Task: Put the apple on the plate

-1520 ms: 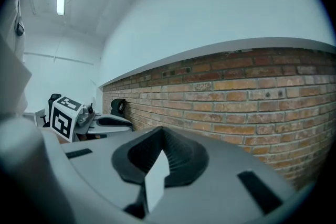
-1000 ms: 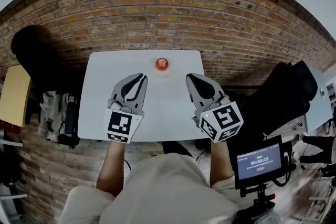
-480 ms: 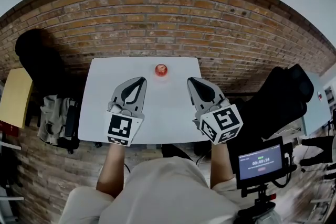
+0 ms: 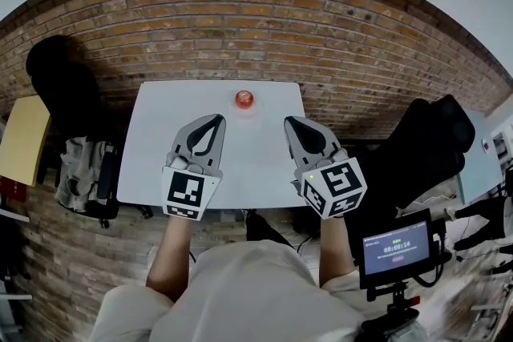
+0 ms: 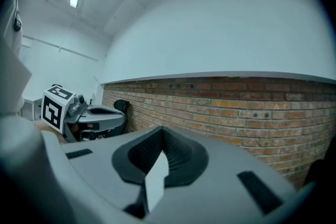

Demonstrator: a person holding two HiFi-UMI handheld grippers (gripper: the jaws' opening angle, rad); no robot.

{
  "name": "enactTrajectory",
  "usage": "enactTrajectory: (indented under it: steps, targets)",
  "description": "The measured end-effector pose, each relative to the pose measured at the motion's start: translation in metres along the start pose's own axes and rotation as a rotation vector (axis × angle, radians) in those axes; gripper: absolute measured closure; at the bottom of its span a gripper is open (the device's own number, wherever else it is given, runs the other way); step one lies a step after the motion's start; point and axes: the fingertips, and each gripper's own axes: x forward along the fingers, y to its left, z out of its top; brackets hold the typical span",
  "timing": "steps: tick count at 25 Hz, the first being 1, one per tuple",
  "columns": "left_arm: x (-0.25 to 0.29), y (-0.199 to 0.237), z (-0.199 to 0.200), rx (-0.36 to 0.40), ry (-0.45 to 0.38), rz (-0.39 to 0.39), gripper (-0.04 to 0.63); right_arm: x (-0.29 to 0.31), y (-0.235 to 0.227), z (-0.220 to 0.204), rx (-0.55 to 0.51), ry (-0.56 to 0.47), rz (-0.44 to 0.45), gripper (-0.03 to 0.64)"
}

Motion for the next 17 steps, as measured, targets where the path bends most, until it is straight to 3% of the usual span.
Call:
enactTrajectory:
  steps: [17]
  targets:
    - [-0.043, -0.007, 0.017, 0.0, -0.014, -0.002, 0.588, -0.041, 0.033, 0.001, 0.031, 0.014, -0.021, 0.615]
